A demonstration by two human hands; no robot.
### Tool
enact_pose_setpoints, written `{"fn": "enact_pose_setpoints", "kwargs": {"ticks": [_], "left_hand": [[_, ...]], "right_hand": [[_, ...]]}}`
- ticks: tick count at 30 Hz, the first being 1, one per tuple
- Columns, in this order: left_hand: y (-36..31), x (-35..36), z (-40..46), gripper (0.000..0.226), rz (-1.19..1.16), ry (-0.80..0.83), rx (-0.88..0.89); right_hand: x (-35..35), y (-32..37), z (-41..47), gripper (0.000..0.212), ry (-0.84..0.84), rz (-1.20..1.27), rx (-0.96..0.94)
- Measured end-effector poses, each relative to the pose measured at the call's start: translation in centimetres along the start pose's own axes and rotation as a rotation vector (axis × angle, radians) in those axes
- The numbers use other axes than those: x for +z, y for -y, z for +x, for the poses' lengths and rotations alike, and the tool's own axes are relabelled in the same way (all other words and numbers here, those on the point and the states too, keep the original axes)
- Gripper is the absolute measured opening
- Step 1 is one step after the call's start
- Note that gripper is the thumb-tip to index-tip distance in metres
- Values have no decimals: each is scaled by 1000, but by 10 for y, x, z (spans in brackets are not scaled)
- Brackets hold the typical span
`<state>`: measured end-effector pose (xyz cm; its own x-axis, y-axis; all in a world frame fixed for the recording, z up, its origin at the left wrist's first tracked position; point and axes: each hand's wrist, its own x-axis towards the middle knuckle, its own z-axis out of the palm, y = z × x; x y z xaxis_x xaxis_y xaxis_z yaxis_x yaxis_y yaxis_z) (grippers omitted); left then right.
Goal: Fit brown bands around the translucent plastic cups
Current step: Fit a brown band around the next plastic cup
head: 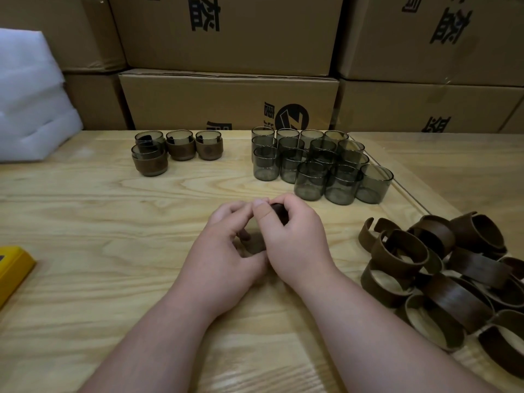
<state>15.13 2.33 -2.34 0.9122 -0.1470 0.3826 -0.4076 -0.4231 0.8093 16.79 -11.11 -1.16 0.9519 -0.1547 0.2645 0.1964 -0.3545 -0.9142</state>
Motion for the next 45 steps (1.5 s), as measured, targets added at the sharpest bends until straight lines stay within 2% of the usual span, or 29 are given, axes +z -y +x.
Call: {"fn": "enact_pose_setpoints", "kwargs": {"ticks": [3, 7, 12, 17, 27, 30, 34, 38, 41, 45], "left_hand": [[1, 0, 0, 77, 5, 2, 4], [1, 0, 0, 81, 3, -7, 1], [-1, -1, -1, 80, -8, -14, 18], [-2, 1, 0, 82, 11, -32, -4], [-6, -1, -1, 80, -48, -29, 39], [-5, -1, -1, 79, -126, -42, 13], [-4, -1, 0, 77, -349, -51, -37], [-3, -1, 1, 69, -382, -73, -30], [-3, -1, 1, 52, -438, -129, -41], [-10, -3, 1, 35, -525, -159, -29]], "right_hand": [[-2, 1, 2, 36, 66, 190, 55], [-4, 4, 2, 36, 105, 288, 73], [-5, 4, 2, 43, 117, 329, 62], [-2, 4, 1, 38, 99, 265, -9], [-5, 0, 7, 48, 70, 351, 131], [-8, -2, 11, 48, 77, 410, 151], [-8, -6, 13, 49, 66, 385, 141], [-10, -4, 13, 47, 41, 385, 165], [-9, -4, 11, 46, 44, 370, 115], [-3, 0, 2, 45, 178, 408, -13]]}}
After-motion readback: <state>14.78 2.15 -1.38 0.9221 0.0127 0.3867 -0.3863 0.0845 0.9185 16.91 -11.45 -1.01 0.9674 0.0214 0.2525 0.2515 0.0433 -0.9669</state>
